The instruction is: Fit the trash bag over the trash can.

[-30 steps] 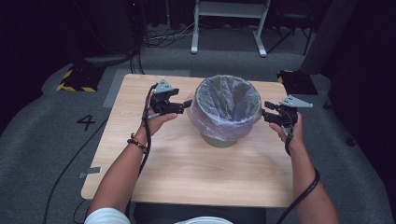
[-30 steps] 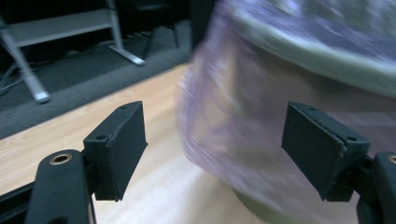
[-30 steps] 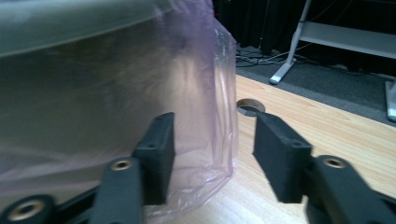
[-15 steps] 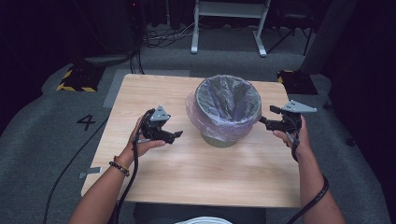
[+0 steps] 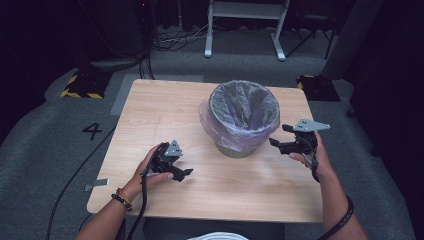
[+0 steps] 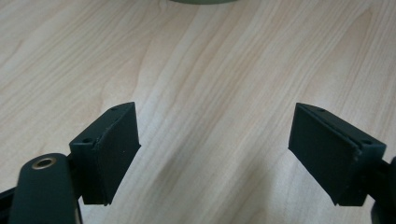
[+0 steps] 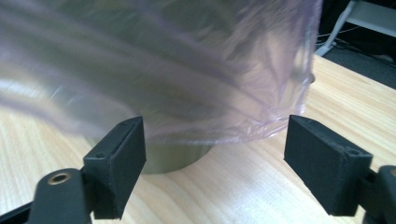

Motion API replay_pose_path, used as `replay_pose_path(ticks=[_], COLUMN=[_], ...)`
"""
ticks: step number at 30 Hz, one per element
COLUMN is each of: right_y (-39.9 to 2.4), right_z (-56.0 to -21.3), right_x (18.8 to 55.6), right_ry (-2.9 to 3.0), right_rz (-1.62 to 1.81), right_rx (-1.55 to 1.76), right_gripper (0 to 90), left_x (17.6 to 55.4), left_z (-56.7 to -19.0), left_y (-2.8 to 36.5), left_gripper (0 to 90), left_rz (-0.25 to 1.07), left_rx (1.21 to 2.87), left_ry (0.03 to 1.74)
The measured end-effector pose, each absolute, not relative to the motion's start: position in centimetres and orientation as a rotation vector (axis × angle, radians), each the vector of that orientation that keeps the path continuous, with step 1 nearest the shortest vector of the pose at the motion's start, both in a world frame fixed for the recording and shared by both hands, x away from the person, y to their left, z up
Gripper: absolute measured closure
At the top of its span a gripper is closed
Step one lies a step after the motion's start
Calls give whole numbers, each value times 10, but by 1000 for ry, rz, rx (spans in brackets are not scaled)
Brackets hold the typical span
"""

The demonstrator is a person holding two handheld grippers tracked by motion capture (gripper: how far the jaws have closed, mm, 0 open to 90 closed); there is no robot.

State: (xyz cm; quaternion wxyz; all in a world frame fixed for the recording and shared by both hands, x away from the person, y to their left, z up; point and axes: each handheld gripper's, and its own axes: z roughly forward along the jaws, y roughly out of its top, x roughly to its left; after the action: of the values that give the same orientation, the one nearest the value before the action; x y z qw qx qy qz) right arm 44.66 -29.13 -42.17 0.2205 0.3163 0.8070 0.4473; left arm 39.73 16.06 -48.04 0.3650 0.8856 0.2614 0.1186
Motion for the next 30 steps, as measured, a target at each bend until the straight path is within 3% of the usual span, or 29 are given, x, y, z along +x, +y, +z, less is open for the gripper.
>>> replay_pose_path(ticks=[11, 30], right_y=[-293, -286], right_z=[-411, -365], right_x=[431, 431], right_ry=[2226, 2160], right_rz=[1303, 1294], right_rx=[820, 760], right_gripper=[199, 203], left_x=[390, 389], left_z=[-499, -503], left_y=[170, 174], left_gripper=[160, 148], left_rz=[240, 265], left_rx=[2295, 2267], left_ry=[687, 678])
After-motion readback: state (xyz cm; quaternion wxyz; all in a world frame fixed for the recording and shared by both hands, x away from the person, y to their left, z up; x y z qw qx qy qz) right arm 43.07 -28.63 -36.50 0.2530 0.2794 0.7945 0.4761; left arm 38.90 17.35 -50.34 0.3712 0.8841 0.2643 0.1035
